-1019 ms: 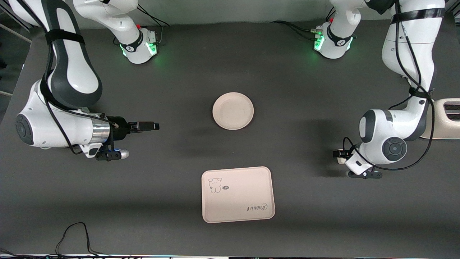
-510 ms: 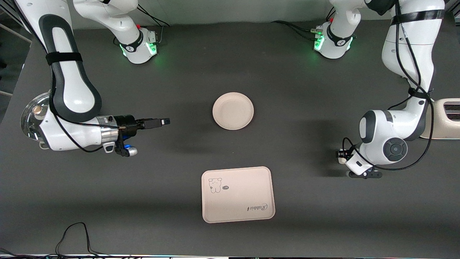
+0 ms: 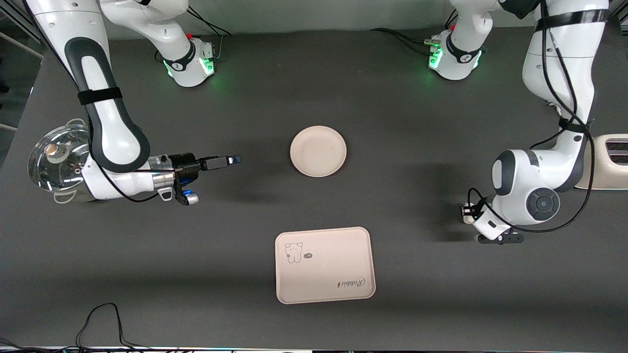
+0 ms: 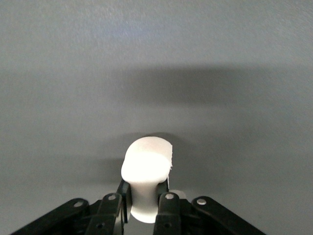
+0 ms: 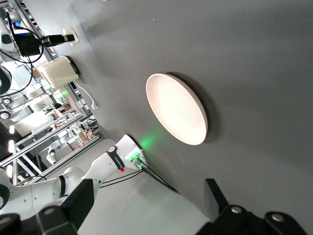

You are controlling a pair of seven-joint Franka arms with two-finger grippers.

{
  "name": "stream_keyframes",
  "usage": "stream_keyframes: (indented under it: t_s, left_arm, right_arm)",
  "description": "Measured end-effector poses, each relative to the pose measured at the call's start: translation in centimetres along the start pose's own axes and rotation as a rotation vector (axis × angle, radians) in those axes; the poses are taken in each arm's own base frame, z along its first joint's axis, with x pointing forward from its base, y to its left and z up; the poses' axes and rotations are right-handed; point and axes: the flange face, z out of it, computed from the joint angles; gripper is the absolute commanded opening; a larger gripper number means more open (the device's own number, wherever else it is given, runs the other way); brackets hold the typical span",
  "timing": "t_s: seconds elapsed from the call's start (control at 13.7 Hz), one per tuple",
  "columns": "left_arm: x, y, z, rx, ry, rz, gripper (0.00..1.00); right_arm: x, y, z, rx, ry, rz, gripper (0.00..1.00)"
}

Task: Place bun in plate and plate on tray
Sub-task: 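Carry the bun with the left gripper while the right gripper approaches the plate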

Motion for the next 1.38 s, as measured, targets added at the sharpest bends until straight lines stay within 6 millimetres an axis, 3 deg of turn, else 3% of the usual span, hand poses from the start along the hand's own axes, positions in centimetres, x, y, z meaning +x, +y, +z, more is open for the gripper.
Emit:
stream_keyframes:
  t_s: [0.22,0.51,0.66,0.73,0.87,1.02,1.17,1.24,1.38]
  left_arm:
    - [-2.3,3.5,-5.9,0.011,-0.039,-0.026,0.27]
    - [-9.3,11.7,-17.9,0.066,-0.084,-0.061,0.29]
    - [-12.6,16.1,-22.2,0.073,-0.066,-0.085,0.29]
    - [-14.2,19.0,-23.3,0.074,-0.054,-0.104,0.30]
    - [-17.4,25.4,-23.1,0.075,-0.039,-0.137,0.30]
    - [-19.7,31.2,-21.2,0.060,-0.025,-0.172,0.32]
    - [-20.7,35.7,-17.7,0.040,-0.027,-0.190,0.30]
    - [-21.0,38.0,-15.1,0.032,-0.032,-0.201,0.30]
    - [-21.3,41.1,-11.0,0.013,-0.034,-0.226,0.30]
  right_arm:
    - [-0.2,1.0,1.0,0.076,-0.001,-0.011,1.00]
    - [-0.4,2.5,2.0,0.110,0.009,-0.007,1.00]
    - [-0.3,2.4,2.2,0.117,0.021,-0.005,1.00]
    - [-0.3,2.3,2.5,0.110,0.026,-0.007,1.00]
    - [-0.3,2.0,3.6,0.089,0.038,-0.009,1.00]
    - [-0.5,2.3,4.9,0.076,0.050,-0.035,1.00]
    - [-0.8,3.9,6.0,0.102,0.074,-0.078,1.00]
    - [-1.0,5.0,6.6,0.115,0.089,-0.099,1.00]
    - [-1.0,5.5,7.4,0.090,0.126,-0.117,1.00]
